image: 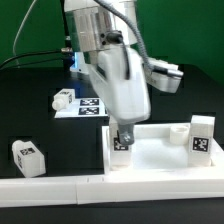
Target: Assemble square table
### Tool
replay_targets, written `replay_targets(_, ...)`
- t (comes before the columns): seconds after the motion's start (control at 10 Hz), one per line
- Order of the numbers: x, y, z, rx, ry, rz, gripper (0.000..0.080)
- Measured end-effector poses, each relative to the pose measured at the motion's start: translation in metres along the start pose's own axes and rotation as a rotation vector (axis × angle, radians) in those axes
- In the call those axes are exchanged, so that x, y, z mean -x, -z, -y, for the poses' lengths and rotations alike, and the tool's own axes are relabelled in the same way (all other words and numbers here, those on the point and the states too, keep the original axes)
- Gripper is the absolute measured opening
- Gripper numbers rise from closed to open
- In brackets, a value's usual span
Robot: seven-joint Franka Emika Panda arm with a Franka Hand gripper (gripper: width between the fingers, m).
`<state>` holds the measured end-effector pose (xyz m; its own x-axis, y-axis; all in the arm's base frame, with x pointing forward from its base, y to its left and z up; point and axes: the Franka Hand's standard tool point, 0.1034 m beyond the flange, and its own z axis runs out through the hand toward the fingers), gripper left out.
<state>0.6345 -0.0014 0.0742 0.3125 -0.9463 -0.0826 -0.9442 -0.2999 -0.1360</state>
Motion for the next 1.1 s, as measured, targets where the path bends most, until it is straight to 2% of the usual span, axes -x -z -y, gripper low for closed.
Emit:
replay_targets(0.1,0.0007,-0.0002,0.0,-0.001,0.243,0.005,0.0623)
replay_targets(0.2,0.0034,-0.0003,-0.0026,0.009,0.362,0.026,0.0623)
replay_targets(0.6,0.0008,-0.0011,-0.0036,0.011,0.598,0.021,0.0649)
replay_targets(0.7,-0.0015,-0.0004,-0.0025,0.007,0.743,0.01,0.0649)
replay_targets(0.9,-0.0013,-0.001,-0.0027,0.008,0.676,0.011,0.0649)
replay_targets(1.0,-0.0017,-0.0012,-0.003,0.009,0.676,0.011,0.0519)
replay_targets(1.1,-0.0014,-0.0015,-0.0031,0.008,0.652,0.011,0.0519)
